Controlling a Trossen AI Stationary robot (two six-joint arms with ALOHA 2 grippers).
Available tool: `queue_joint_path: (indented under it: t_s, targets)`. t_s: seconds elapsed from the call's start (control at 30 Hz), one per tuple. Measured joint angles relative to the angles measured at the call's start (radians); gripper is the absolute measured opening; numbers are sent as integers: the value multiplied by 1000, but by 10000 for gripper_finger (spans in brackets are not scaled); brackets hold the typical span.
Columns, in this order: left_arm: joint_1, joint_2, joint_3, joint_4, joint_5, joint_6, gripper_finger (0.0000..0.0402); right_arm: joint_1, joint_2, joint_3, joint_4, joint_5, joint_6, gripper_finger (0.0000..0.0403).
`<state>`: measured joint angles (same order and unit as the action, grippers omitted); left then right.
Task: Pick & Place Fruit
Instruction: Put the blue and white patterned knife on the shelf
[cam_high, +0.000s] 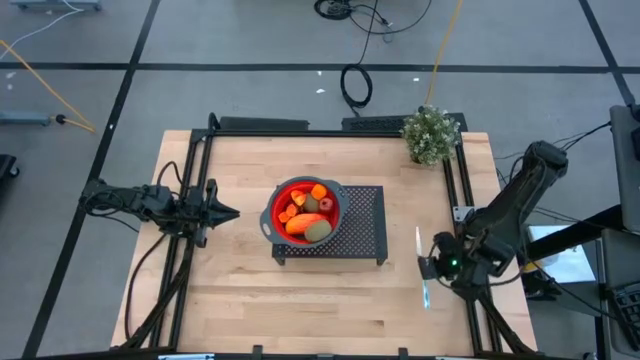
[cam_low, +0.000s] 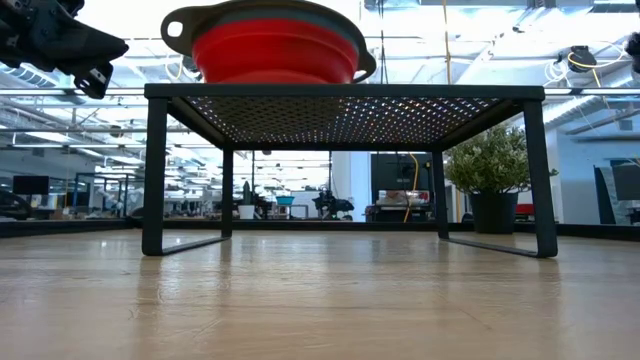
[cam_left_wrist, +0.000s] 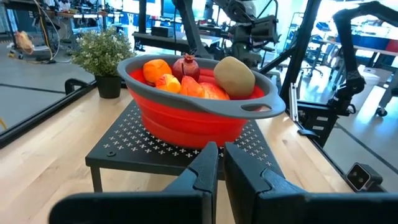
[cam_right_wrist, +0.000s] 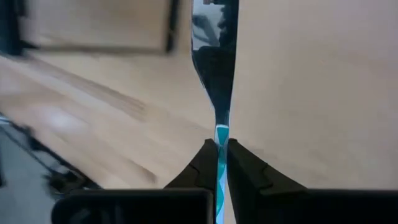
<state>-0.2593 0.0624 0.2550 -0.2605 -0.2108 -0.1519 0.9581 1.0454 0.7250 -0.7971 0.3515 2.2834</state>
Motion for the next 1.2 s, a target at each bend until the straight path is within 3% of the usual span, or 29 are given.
queue_joint_path:
  t_s: [0.23,0.6,0.97,1.2]
  targets:
    - [0,0,0,-6,0,0,26,0,-98,0,-77,259,-49,8]
    - [0,0,0,-6,0,0,26,0,-214,0,-93,541,-163,8]
    - [0,0,0,-5,0,-1,26,-2,-239,1,-72,593,-212,8]
    - [0,0,0,-5,0,-1,26,-2,-239,1,168,595,-484,8]
